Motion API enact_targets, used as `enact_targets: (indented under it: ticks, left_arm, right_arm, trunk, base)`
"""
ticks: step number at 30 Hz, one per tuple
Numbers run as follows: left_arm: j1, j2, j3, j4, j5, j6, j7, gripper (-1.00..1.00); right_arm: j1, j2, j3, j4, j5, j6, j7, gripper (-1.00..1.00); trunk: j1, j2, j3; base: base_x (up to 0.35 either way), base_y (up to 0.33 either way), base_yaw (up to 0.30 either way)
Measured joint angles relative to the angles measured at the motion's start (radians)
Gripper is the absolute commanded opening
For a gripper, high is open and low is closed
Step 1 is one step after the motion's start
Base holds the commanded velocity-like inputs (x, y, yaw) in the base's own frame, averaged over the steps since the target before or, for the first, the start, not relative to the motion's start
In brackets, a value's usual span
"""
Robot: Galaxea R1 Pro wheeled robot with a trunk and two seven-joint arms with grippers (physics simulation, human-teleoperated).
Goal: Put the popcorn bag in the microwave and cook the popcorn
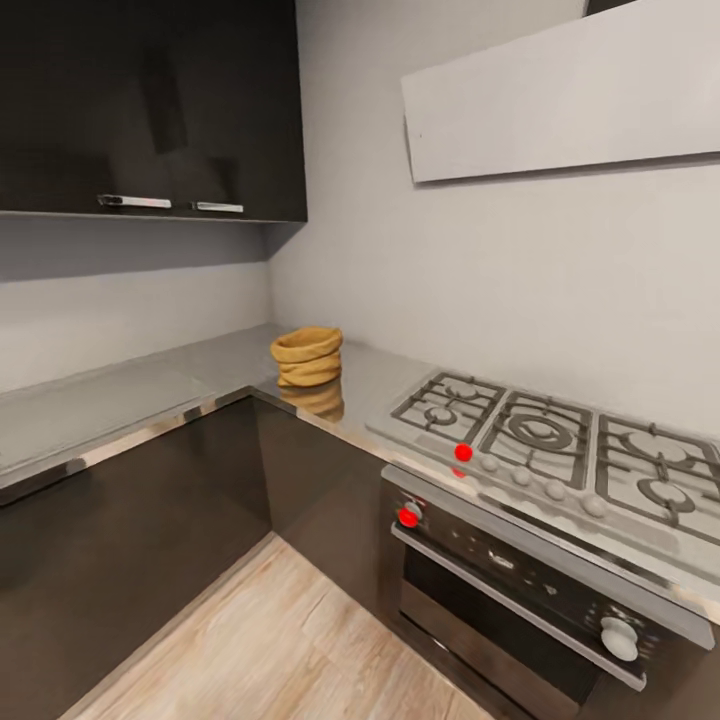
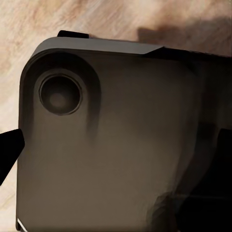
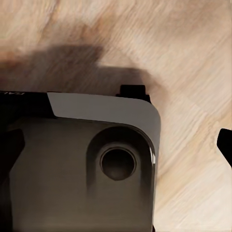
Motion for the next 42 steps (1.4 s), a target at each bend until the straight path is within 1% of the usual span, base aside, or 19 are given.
enact_targets:
  ticks: [29,42]
  left_arm:
    - [0.0,0.0,0.0,0.0,0.0,0.0,0.0,1.0]
    - [0.0,0.0,0.0,-0.001,0.0,-0.001,0.001,1.0]
  right_arm:
    - [0.0,0.002,0.0,0.0,0.0,0.001,0.0,1.0]
    - [0.0,0.001,0.0,0.0,0.001,0.001,0.0,1.0]
  trunk:
    - [0.0,0.0,0.0]
    - [0.0,0.0,0.0]
  base:
    - [0.311,0.144,0.0]
    - [0.302,0.066,0.0]
